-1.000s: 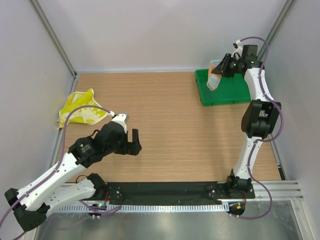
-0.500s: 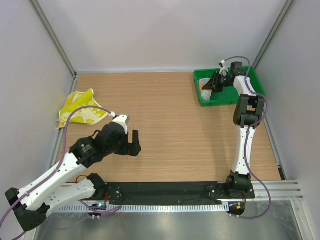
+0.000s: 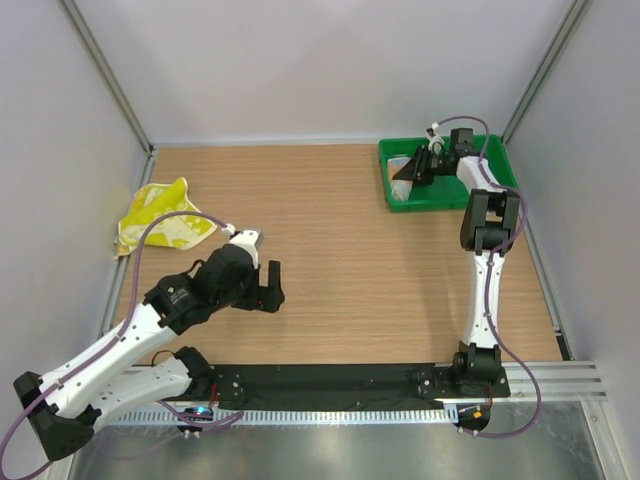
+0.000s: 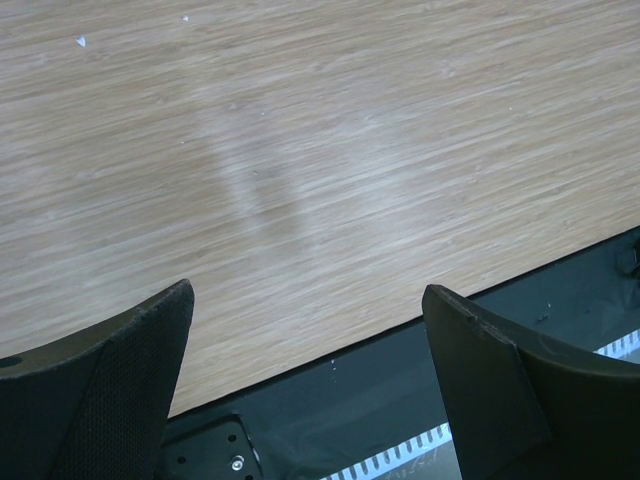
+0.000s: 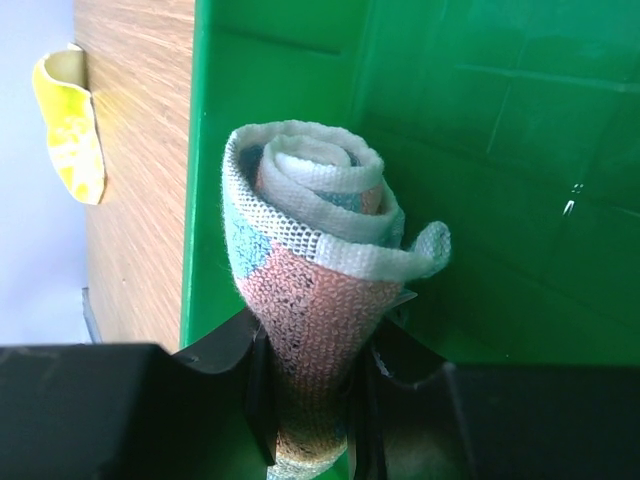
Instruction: Roll the towels
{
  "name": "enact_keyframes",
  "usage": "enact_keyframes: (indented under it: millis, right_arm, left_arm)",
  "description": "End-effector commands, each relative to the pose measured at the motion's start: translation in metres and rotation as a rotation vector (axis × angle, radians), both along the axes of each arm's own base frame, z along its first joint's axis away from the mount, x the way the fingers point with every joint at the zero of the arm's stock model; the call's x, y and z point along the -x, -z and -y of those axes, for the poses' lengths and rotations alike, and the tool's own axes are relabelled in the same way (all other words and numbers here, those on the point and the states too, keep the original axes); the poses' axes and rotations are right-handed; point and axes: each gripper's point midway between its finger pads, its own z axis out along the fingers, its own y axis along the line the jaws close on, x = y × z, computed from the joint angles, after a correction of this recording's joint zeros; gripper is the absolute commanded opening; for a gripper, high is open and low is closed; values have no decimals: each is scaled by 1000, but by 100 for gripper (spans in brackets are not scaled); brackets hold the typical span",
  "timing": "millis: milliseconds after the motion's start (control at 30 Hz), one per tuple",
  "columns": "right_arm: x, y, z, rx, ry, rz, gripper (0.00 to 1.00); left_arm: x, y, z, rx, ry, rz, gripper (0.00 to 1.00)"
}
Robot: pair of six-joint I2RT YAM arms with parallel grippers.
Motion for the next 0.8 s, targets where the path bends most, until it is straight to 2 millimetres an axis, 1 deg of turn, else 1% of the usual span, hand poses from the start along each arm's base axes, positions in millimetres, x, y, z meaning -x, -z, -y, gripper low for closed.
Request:
enact_keyframes:
  millis: [0,67,100,133,167,200,267,367,433,467,500,533,567,700,733,767]
  right_arm:
    - [-3,8,-21,100,-41,43,8]
    - [2,13,-23,142,-55,30,15]
    - [0,15,-21,191,-42,30,27]
    - [3,17,-19,222,-44,23,36]
    - [4,20,-19,250,-43,19,51]
    - [3,23,-14,309,-27,19,57]
    - [5,24,-7,356,-16,8,68]
    - [4,16,2,409,13,12,73]
    - [3,2,6,433,30,26,76]
    - [4,-1,8,443,34,29,84]
    - [3,-7,10,454,44,37,95]
    - [1,-19,13,469,59,56,97]
    - [1,-24,14,478,64,64,100]
    - [0,-42,20,509,91,82,100]
    - [2,-43,21,514,93,78,100]
    - [1,-50,23,519,104,87,100]
  left_arm:
    - [-6,-4,8,21,19,25,96]
    - [-5,-4,7,20,18,26,95]
    - [-5,-5,7,22,18,28,95]
    - [-6,-6,7,28,17,35,96]
    - [-5,-7,6,31,16,39,95]
    - [-5,-7,6,33,16,42,96]
    - [-5,-8,6,35,16,44,96]
    - [-6,-8,7,36,17,43,95]
    - [-6,-8,7,35,18,43,95]
    - [-5,-8,7,37,19,44,95]
    - [-5,-9,7,39,20,44,95]
    - [-5,-9,6,39,19,46,95]
    - [-5,-9,6,40,19,47,95]
    - [-5,-10,7,44,19,50,95]
    - [-5,-11,7,45,19,51,95]
    - [-5,-11,7,45,19,51,95]
